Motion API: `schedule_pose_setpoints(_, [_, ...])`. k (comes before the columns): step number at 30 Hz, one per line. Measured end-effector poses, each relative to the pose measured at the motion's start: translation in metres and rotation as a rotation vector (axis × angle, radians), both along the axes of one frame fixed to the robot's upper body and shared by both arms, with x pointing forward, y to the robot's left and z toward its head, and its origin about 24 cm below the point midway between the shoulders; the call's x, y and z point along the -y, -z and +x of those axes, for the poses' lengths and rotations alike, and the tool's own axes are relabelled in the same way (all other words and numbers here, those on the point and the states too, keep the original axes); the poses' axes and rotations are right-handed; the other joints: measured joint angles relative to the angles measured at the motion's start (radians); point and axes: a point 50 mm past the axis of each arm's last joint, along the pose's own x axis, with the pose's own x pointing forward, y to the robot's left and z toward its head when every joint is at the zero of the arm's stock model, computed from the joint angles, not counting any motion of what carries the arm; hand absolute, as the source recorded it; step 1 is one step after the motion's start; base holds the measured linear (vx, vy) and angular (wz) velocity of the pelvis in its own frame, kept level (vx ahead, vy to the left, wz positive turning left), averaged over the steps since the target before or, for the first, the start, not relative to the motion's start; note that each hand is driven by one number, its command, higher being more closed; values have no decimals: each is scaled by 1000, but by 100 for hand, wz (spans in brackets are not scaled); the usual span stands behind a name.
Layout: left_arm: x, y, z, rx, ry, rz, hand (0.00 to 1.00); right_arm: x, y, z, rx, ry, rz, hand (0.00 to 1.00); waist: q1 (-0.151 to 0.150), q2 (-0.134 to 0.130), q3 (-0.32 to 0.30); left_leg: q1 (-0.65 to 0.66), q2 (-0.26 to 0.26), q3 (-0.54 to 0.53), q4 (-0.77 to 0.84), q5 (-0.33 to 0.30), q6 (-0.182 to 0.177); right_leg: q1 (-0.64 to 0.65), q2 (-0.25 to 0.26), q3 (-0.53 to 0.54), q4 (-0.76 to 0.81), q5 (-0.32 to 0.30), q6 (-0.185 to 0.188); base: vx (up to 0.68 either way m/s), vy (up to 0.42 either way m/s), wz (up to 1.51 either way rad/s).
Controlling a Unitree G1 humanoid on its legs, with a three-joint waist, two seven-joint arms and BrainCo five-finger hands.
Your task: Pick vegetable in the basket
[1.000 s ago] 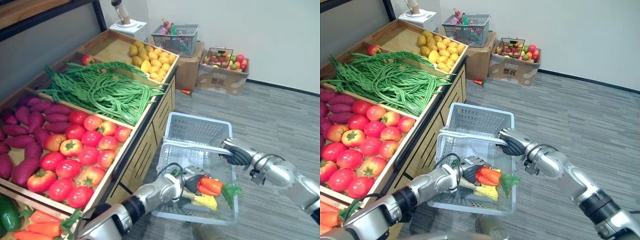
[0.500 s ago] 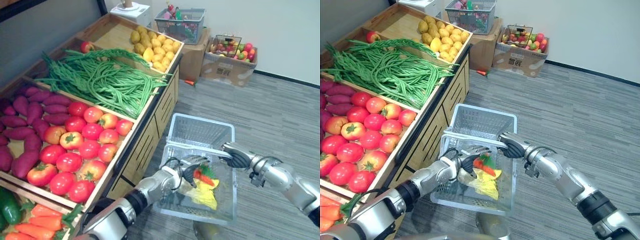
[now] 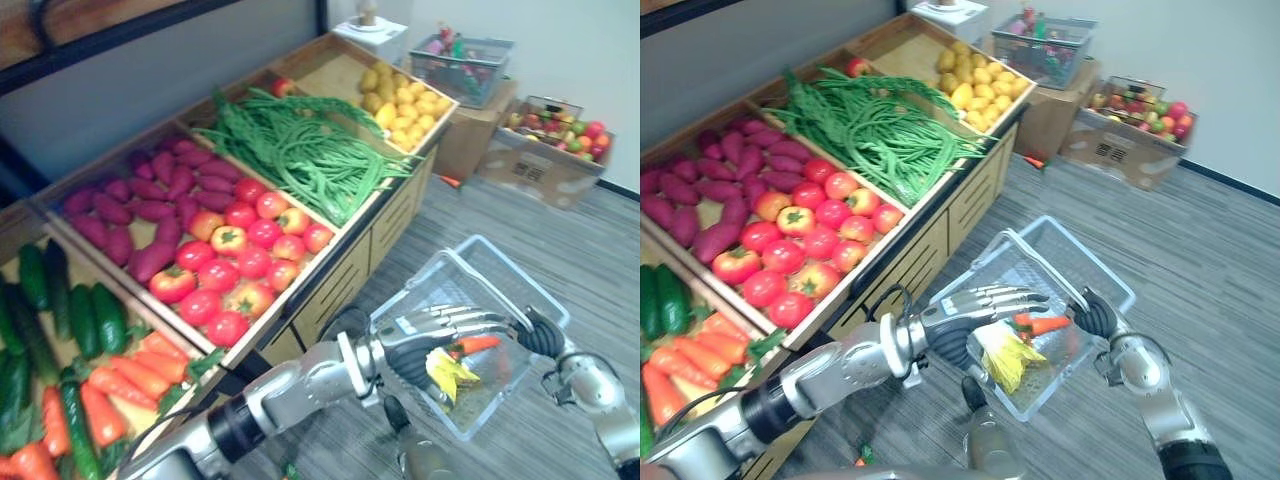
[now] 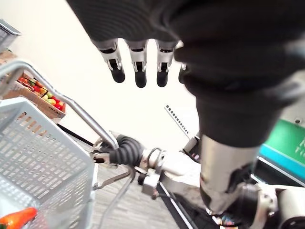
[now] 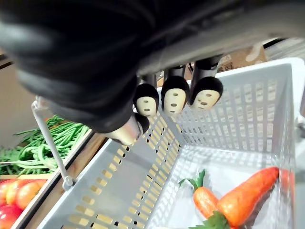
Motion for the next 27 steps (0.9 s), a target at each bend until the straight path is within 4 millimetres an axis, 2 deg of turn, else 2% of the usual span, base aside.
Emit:
schedule_pose_setpoints(2, [-8,-6,-4,-23,-16,-49,0,14,14,-11,-33,120,42,100,13,1,-1,-35,-11,-58,-10,16,18,2,-27,-53,0,-2,-1,-56,-31,88])
schedule_pose_setpoints(4, [-22,-19,-8,-18,-71,-134,0,37,39,-36,-87,346,110,100,36,-1,-5,-90,-40,-163,-41,49,38,15,-73,-145,-5,-10,-7,-65,-36,120])
schedule_pose_setpoints(5, [-24,-21,-8,-24,-78,-147,0,38,42,-40,-95,369,119,100,36,-1,-6,-94,-44,-176,-45,54,41,20,-78,-158,-8,-13,-6,-39,-20,121])
schedule_pose_setpoints(6, [-35,-22,-10,-50,-128,-192,0,41,57,-53,-130,462,156,100,37,-1,-10,-105,-56,-227,-66,73,46,44,-95,-204,-17,-17,-10,-12,-15,104])
schedule_pose_setpoints(8, [-54,-19,-12,-101,-235,-249,0,39,81,-74,-197,579,232,100,45,-9,-39,-127,-83,-297,-106,106,58,61,-119,-259,-34,-22,-13,-5,-19,105])
schedule_pose_setpoints(10, [-84,-14,-8,-118,-431,-301,0,35,106,-101,-268,724,314,100,52,-18,-64,-157,-129,-387,-169,156,76,82,-151,-341,-58,-25,-15,22,-38,112])
schedule_pose_setpoints(11, [-92,-14,-7,-115,-485,-325,0,35,111,-108,-290,757,322,100,54,-20,-66,-163,-141,-412,-183,168,78,91,-160,-363,-64,-26,-16,12,-22,113])
schedule_pose_setpoints(13, [-120,-15,-6,-100,-699,-445,0,31,129,-131,-369,874,362,100,76,-24,-73,-172,-177,-486,-229,206,86,116,-186,-435,-74,-31,-17,13,13,95])
schedule_pose_setpoints(17, [-157,-10,-13,-76,-981,-588,0,22,144,-151,-406,1021,446,100,95,-34,-81,-187,-201,-565,-269,243,91,140,-203,-513,-75,-41,-17,-15,-8,66])
schedule_pose_setpoints(19, [-178,-5,-18,-58,-1146,-665,0,14,149,-156,-429,1044,461,100,100,-43,-87,-189,-211,-596,-301,269,91,144,-207,-543,-75,-43,-19,-7,-25,46])
schedule_pose_setpoints(20, [-197,6,-22,-57,-1306,-720,0,9,153,-159,-437,1064,473,100,109,-45,-88,-189,-216,-618,-323,288,92,150,-209,-565,-75,-47,-21,-31,-27,47])
schedule_pose_setpoints(22, [-214,21,-27,-83,-1458,-749,0,4,156,-164,-451,1088,489,100,111,-51,-91,-189,-221,-649,-348,308,93,160,-210,-597,-75,-52,-20,-28,-24,52])
schedule_pose_setpoints(23, [-226,34,-32,-115,-1580,-760,0,-3,161,-170,-467,1113,509,100,112,-56,-104,-190,-224,-678,-378,331,90,163,-210,-625,-75,-58,-26,-15,-28,54])
schedule_pose_setpoints(25, [-234,44,-38,-138,-1666,-755,0,-11,164,-171,-467,1135,535,100,115,-66,-107,-186,-225,-703,-402,355,89,174,-208,-653,-76,-59,-24,-4,-30,47])
schedule_pose_setpoints(27, [-244,65,-46,-197,-1772,-696,0,-21,167,-171,-476,1142,563,100,120,-81,-118,-185,-224,-729,-429,378,90,181,-205,-682,-77,-59,-25,-15,-26,36])
